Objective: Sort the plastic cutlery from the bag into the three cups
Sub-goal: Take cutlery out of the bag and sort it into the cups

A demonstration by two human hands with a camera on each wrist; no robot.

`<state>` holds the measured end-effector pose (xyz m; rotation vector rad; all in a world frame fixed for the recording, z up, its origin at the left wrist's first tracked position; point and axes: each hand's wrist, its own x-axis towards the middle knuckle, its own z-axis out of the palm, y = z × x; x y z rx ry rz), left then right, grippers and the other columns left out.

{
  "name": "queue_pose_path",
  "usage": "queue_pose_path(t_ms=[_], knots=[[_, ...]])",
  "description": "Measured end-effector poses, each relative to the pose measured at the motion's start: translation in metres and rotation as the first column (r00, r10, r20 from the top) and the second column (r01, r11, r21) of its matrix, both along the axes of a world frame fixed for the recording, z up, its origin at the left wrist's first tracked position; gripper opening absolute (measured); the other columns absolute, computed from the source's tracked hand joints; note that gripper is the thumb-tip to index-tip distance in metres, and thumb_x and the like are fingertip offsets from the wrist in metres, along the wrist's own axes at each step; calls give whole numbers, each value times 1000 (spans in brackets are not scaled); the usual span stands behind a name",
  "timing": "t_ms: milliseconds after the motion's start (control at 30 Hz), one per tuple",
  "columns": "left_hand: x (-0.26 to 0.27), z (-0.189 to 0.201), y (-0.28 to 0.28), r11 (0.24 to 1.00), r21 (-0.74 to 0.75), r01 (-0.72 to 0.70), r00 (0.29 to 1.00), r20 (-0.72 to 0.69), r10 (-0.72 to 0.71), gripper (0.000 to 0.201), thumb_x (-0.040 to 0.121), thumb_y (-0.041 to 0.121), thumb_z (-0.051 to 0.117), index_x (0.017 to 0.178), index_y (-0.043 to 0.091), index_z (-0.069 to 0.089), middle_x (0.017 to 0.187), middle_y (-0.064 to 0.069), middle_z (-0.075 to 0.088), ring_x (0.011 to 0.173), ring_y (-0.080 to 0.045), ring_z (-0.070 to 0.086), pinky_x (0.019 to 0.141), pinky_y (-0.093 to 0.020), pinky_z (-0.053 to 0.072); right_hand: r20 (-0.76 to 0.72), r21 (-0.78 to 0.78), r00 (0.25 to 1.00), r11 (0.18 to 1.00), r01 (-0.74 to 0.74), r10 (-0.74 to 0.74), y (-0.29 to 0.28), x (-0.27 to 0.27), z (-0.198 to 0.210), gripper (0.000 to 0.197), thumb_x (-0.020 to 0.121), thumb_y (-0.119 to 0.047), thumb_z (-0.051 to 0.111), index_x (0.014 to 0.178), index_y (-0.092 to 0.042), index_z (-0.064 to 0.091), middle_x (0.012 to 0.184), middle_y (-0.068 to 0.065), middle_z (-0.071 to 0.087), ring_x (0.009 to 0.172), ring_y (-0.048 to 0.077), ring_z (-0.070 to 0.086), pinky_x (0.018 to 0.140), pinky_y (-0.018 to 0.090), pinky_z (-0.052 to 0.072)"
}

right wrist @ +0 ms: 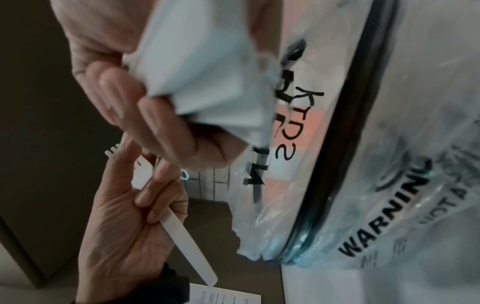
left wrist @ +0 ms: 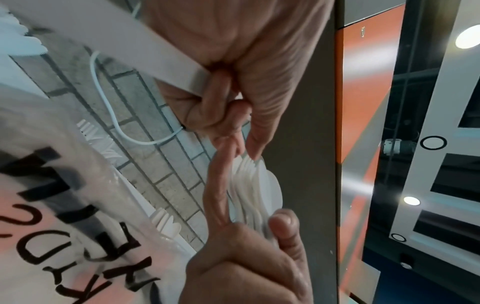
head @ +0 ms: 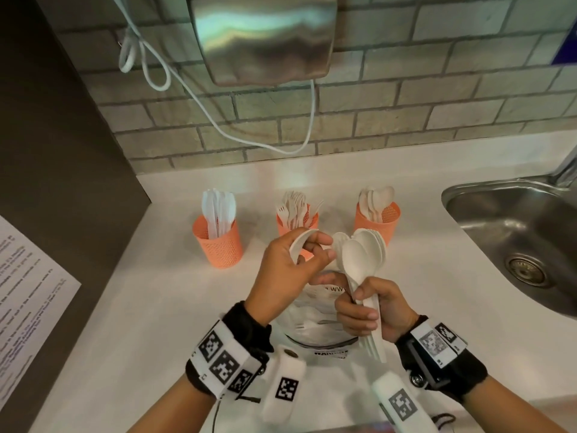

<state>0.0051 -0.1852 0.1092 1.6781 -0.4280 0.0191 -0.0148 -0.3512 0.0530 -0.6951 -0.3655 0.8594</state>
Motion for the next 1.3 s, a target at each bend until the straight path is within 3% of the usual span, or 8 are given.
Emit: queue_pose_path(t_ms=[167,267,467,600,733,900,1100,1300], knots=[[-4,-5,-5,994,85,-67,994,90,59,15,79,13,71,92,18,69,72,13,62,72,-1,58,72,-20,50,45,-51,999,999,-12,15,3,-2,4,30,74,-24,49,96,-12,66,45,-6,34,38,1,39,40,14,33],[-6,-7,-10,987,132,-95,985,158,74,20,74,28,67,95,27,67,79,10,61,72,0,54,68,-15,43,19,-172,999,984,37,-34,3,-3,3,40,63,-31,62,59,-6,31,39,-4,27,34,1,39,37,13,36],[-6,-12,-15,986,157,-63,991,124,43,28,70,41,57,87,20,63,72,2,52,66,-5,45,64,-23,40,-32,-174,999,985,19,-25,1,-4,2,49,63,-30,62,66,-10,18,40,-6,43,32,2,39,35,13,34],[-8,-12,-20,993,98,-72,994,87,63,13,82,25,56,78,17,47,63,12,45,57,-3,43,59,-20,39,-90,-5,990,994,106,-106,2,-6,4,19,74,-21,54,88,-9,56,52,-2,55,40,5,50,40,15,40],[-9,-17,-24,985,-12,-171,985,4,171,16,92,11,52,83,21,43,69,5,50,55,-13,49,55,-26,45,-39,-122,950,945,304,-311,3,-9,9,28,60,-29,68,83,-12,66,47,1,53,31,6,41,35,16,37],[-13,-25,-28,975,-74,-209,970,-138,198,21,83,17,67,93,20,49,81,2,59,62,-12,58,59,-25,50,74,-305,894,844,441,-441,13,-16,18,19,65,-27,54,61,-12,65,46,4,55,29,8,37,34,17,34],[-13,-29,-23,971,-50,-235,955,-196,222,7,89,12,57,95,10,54,81,0,61,66,0,59,61,-10,47,192,-402,842,743,535,-503,24,-19,17,26,76,-22,46,93,-4,54,59,13,67,39,20,55,45,25,49],[-8,-21,-11,896,-294,-332,921,-308,240,17,97,12,42,104,-3,47,65,0,68,52,-6,63,47,-18,48,178,-437,838,721,538,-517,23,-21,25,23,96,-9,35,98,-9,57,76,16,72,64,26,70,55,30,57]])
